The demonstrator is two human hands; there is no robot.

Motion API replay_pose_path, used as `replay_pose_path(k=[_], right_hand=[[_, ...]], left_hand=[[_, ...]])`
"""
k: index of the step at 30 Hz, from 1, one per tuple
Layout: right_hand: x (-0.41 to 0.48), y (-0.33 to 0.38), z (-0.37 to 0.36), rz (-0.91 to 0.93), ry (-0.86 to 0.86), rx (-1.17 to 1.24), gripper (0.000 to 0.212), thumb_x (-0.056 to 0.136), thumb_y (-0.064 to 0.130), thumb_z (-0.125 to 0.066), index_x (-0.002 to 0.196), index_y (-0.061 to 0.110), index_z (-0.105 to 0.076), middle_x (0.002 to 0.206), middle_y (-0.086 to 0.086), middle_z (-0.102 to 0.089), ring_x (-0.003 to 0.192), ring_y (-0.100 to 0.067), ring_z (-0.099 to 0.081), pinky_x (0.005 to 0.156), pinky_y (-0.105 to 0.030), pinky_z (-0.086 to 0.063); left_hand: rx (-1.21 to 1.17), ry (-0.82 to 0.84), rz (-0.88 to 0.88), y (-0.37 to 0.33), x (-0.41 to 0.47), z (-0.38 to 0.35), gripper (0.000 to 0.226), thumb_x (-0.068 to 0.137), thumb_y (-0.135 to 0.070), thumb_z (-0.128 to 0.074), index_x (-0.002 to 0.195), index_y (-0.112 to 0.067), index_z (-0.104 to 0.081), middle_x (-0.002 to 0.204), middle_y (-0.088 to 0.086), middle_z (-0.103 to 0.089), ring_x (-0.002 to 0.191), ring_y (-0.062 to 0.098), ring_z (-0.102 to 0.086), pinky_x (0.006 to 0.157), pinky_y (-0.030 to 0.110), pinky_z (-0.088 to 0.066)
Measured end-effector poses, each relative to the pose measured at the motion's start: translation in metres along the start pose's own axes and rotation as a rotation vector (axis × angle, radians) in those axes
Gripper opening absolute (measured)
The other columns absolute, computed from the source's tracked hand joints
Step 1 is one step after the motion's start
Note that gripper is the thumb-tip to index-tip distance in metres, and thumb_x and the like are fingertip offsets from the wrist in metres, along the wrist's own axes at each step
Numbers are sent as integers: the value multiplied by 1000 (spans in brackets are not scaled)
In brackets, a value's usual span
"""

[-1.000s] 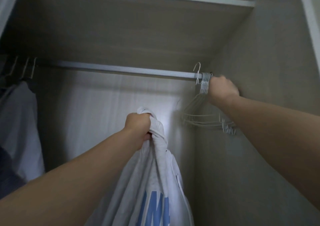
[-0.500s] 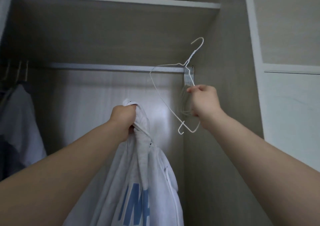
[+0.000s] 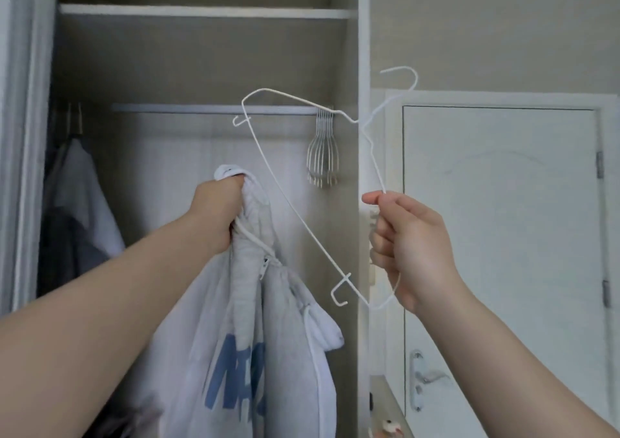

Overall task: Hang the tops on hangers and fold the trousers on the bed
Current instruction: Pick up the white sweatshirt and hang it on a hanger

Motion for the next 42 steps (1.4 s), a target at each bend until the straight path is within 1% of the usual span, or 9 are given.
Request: replay_pose_path(k=[5,10,13,17,22,26,33,37,42], right_hand=[[-73,23,66,-7,5,80,24,103,7,-45,88,9,-64,51,4,-24,40,-10,-17,40,-14,-18],[-130,42,133,1,-2,2,15,93,23,-56,89,16,-68,53,-4,-37,41,-19,-34,40,-22,-33],[-143,35,170,-185,-40,-144,32,92,34,-66,107,6,-64,58,-5,-47,44,-22,-41,41,-25,-34],[-171,20,206,-426,-30,-339,32,103,29,-53,116,2,-65,52,4,-29,43,-12,-21,41,-21,-16],[-253,34,215,-343,173,-297,34,94,37,-58,100,7,-74,53,1,-22,43,-14,-14,45,-16,-17],[-325,33,222,-387,286,-531,33,94,39,-55,93,13,-75,47,-3,-27,44,-16,-18,46,-18,-22],[-386,5,202,-494,383,-750,27,97,37,-54,85,25,-75,45,9,-29,43,-9,-24,46,-23,-21],[-384,13,198,-454,381,-895,30,100,23,-51,78,26,-71,43,16,-38,42,-3,-40,44,-9,-31],[-385,11,181,-374,426,-973,31,100,25,-52,75,30,-69,46,16,-43,44,-4,-41,47,-11,-33]], left_hand=[[-47,-88,70,24,-81,-5,11,97,-17,-58,87,-15,-62,90,3,-66,89,20,-66,86,31,-56],[91,-24,208,55,-138,-4,29,95,-21,-62,115,0,-66,108,16,-71,96,28,-70,98,43,-55],[205,44,244,64,-169,-8,20,95,-26,-64,103,-8,-67,101,11,-71,85,22,-68,80,33,-55],[438,198,276,76,-225,-22,18,98,-31,-58,97,-14,-65,98,11,-71,82,24,-67,62,29,-50],[641,315,309,108,-279,-25,32,102,-20,-48,110,5,-66,111,28,-69,91,36,-67,71,34,-50],[715,412,304,131,-316,-20,33,102,-29,-49,115,-6,-69,113,20,-70,104,36,-67,89,46,-55],[855,623,128,142,-361,-24,28,100,-33,-52,76,-28,-66,76,-6,-67,75,16,-62,67,31,-48],[957,724,47,134,-376,-25,24,100,-31,-51,85,-26,-69,84,-5,-69,78,14,-63,66,26,-46],[890,731,129,127,-391,-26,30,102,-33,-48,92,-15,-70,86,5,-70,74,22,-64,54,24,-47]])
Point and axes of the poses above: each hand's wrist, its own x-axis towards the middle knuckle, its own z-axis out of the back of the hand, y = z × x, the point moved 7 cm from there along x, towards the middle knuckle
